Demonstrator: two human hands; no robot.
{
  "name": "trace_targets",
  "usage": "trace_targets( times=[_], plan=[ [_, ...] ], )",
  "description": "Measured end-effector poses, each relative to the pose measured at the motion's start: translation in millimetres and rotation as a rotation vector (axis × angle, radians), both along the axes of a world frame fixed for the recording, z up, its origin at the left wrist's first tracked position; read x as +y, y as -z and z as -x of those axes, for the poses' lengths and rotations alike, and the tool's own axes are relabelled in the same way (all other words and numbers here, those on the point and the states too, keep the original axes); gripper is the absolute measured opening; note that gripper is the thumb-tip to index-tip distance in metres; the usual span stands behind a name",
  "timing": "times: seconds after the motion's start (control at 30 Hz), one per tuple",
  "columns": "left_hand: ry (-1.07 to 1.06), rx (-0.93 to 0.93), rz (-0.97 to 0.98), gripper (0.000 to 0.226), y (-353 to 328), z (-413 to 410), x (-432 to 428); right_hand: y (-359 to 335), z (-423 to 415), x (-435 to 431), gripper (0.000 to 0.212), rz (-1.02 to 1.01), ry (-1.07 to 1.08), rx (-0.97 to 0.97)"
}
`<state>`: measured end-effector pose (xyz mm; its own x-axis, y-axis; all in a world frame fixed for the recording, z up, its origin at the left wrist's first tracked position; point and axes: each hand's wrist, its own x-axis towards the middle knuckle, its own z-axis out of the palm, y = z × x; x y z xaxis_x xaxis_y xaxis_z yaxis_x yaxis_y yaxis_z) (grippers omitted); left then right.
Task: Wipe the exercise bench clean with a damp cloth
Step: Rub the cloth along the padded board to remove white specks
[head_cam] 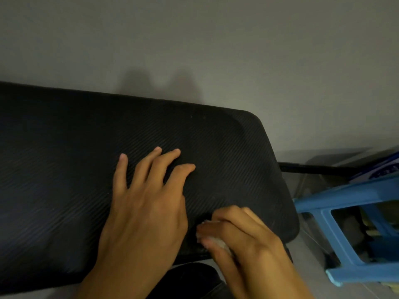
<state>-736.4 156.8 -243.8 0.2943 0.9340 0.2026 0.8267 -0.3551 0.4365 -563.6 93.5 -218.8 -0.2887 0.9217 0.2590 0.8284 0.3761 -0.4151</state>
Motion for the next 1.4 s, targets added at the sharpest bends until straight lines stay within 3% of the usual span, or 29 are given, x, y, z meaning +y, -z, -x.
trace_targets(
  times=[0.23,0.43,0.63,1.03,1.4],
  plan=[
    [0.003,0.008,0.038,0.045,-4,0,0,0,-13,14,0.015,-0.015,0.021,-0.02],
    [-0.008,0.009,0.03,0.043,-4,-1,-2,-4,-60,111,0.007,-0.061,0.233,-0.064],
    [0.003,0.021,0.014,0.043,-2,0,-1,-5,-87,183,0.013,-0.039,0.42,-0.09],
    [-0.014,0.033,-0.057,0.033,0,-7,-5,0,-75,-2,0.019,-0.096,0.28,0.015],
    [-0.005,-0.009,-0.011,0.037,-2,-35,-7,10,-102,2,0.02,-0.077,0.131,0.082]
  ],
)
